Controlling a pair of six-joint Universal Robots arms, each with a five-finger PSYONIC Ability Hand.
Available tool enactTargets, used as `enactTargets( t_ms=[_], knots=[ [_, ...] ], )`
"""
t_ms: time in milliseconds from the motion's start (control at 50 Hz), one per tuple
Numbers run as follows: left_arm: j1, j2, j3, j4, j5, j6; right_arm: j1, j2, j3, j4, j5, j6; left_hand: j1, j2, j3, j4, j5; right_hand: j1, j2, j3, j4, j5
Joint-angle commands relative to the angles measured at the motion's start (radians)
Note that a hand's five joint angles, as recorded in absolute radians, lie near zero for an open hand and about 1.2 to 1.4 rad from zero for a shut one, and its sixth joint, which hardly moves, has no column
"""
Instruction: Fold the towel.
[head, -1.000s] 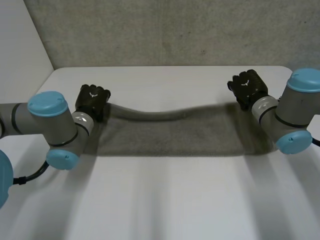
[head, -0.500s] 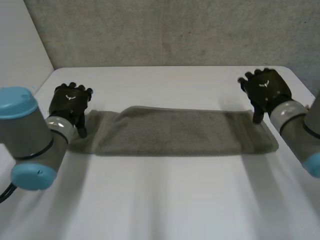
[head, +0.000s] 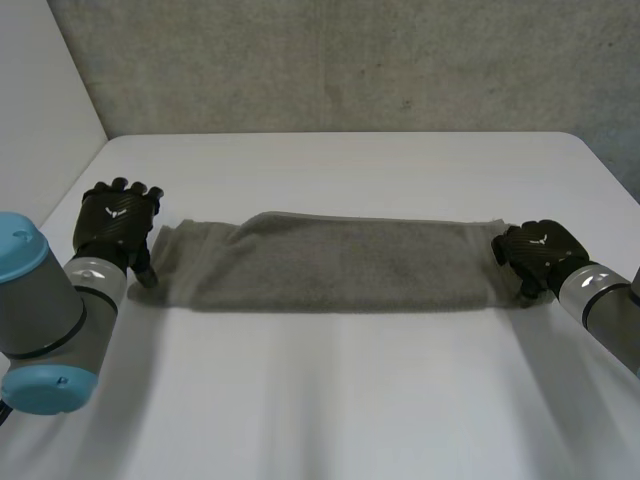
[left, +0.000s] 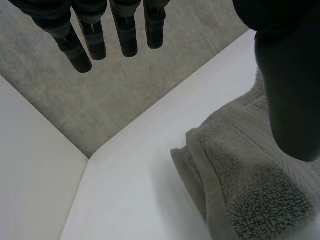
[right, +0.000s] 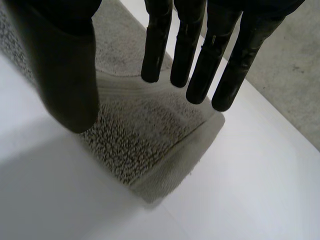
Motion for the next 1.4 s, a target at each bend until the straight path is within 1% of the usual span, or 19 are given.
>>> enactTargets(
  t_ms=[20, 140, 180, 260, 500, 640, 780, 820, 860, 920, 960, 980, 1020, 1040, 1120, 1320, 1360, 1380, 1400],
  knots=[
    [-0.006, 0.008, -0.015, 0.003, 0.002, -0.013, -0.016, 0.014, -0.004, 0.0, 0.002, -0.004, -0.09, -0.077, -0.065, -0.085, -0.212, 0.131, 0.135, 0.131, 0.132, 0.129],
    [-0.012, 0.008, -0.018, 0.003, 0.002, -0.013, -0.054, 0.046, -0.027, 0.02, 0.002, -0.01, -0.093, -0.08, -0.068, -0.088, -0.215, 0.216, 0.221, 0.216, 0.217, 0.214],
    [-0.012, 0.008, -0.02, 0.003, 0.002, -0.013, -0.078, 0.062, -0.043, 0.062, -0.007, -0.015, -0.093, -0.08, -0.068, -0.088, -0.215, 0.479, 0.483, 0.479, 0.48, 0.476],
    [-0.011, 0.008, -0.02, 0.003, 0.002, -0.015, -0.112, 0.071, -0.064, 0.128, -0.021, -0.02, -0.093, -0.08, -0.068, -0.088, -0.215, 0.72, 0.724, 0.72, 0.721, 0.717],
    [-0.012, 0.009, -0.031, 0.009, 0.002, -0.015, -0.189, 0.097, -0.078, 0.16, -0.024, -0.063, -0.093, -0.08, -0.068, -0.088, -0.215, 0.72, 0.725, 0.72, 0.721, 0.718],
    [-0.012, 0.012, -0.035, 0.027, 0.002, -0.015, -0.327, 0.069, -0.177, 0.169, -0.011, -0.067, -0.093, -0.08, -0.068, -0.088, -0.215, 0.72, 0.725, 0.72, 0.721, 0.718],
    [-0.012, 0.014, -0.035, 0.027, 0.0, -0.015, -0.322, -0.006, -0.279, 0.237, -0.013, -0.066, -0.093, -0.08, -0.068, -0.088, -0.215, 0.72, 0.725, 0.72, 0.721, 0.718],
    [-0.014, 0.014, -0.035, 0.027, 0.0, -0.015, -0.284, -0.014, -0.307, 0.254, -0.011, -0.055, -0.093, -0.08, -0.068, -0.088, -0.215, 0.72, 0.725, 0.72, 0.721, 0.718],
    [-0.015, 0.015, -0.034, 0.027, 0.0, -0.015, -0.119, -0.02, -0.366, 0.258, 0.001, -0.017, -0.093, -0.08, -0.068, -0.088, -0.215, 0.72, 0.725, 0.72, 0.721, 0.718],
    [-0.017, 0.015, -0.032, 0.027, 0.0, -0.015, -0.034, -0.02, -0.396, 0.258, 0.004, 0.013, -0.093, -0.08, -0.068, -0.088, -0.215, 0.72, 0.725, 0.72, 0.721, 0.718],
    [-0.021, 0.015, -0.031, 0.029, 0.0, -0.016, 0.129, -0.023, -0.44, 0.255, 0.015, 0.066, -0.093, -0.08, -0.068, -0.088, -0.215, 0.72, 0.725, 0.72, 0.721, 0.718],
    [-0.021, 0.015, -0.031, 0.029, 0.0, -0.016, 0.13, -0.023, -0.44, 0.255, 0.015, 0.066, -0.093, -0.08, -0.068, -0.088, -0.215, 0.72, 0.725, 0.72, 0.721, 0.718],
    [-0.027, 0.015, -0.031, 0.03, -0.001, -0.016, 0.312, -0.004, -0.49, 0.226, 0.038, 0.109, -0.093, -0.08, -0.068, -0.088, -0.215, 0.72, 0.725, 0.72, 0.721, 0.718],
    [-0.027, 0.015, -0.031, 0.03, -0.001, -0.016, 0.313, -0.004, -0.491, 0.226, 0.038, 0.109, -0.093, -0.08, -0.068, -0.088, -0.215, 0.72, 0.725, 0.72, 0.721, 0.718],
    [-0.038, 0.014, -0.032, 0.03, -0.001, -0.016, 0.548, 0.112, -0.556, 0.111, 0.099, 0.128, -0.093, -0.08, -0.068, -0.088, -0.215, 0.72, 0.725, 0.72, 0.721, 0.718],
    [-0.043, 0.014, -0.035, 0.032, -0.003, -0.016, 0.763, 0.282, -0.587, 0.045, 0.108, 0.129, -0.093, -0.08, -0.068, -0.088, -0.215, 0.72, 0.725, 0.72, 0.721, 0.718],
    [-0.043, 0.012, -0.035, 0.032, -0.003, -0.016, 0.77, 0.296, -0.589, 0.045, 0.114, 0.126, -0.093, -0.08, -0.068, -0.088, -0.215, 0.583, 0.588, 0.583, 0.584, 0.581],
    [-0.044, 0.012, -0.035, 0.032, -0.003, -0.016, 0.773, 0.305, -0.59, 0.045, 0.124, 0.125, -0.093, -0.08, -0.068, -0.088, -0.215, -0.05, -0.046, -0.05, -0.049, -0.053],
    [-0.044, 0.012, -0.035, 0.034, -0.003, -0.016, 0.768, 0.307, -0.589, 0.048, 0.131, 0.125, -0.093, -0.08, -0.068, -0.088, -0.215, -0.501, -0.497, -0.501, -0.501, -0.504]
  ],
)
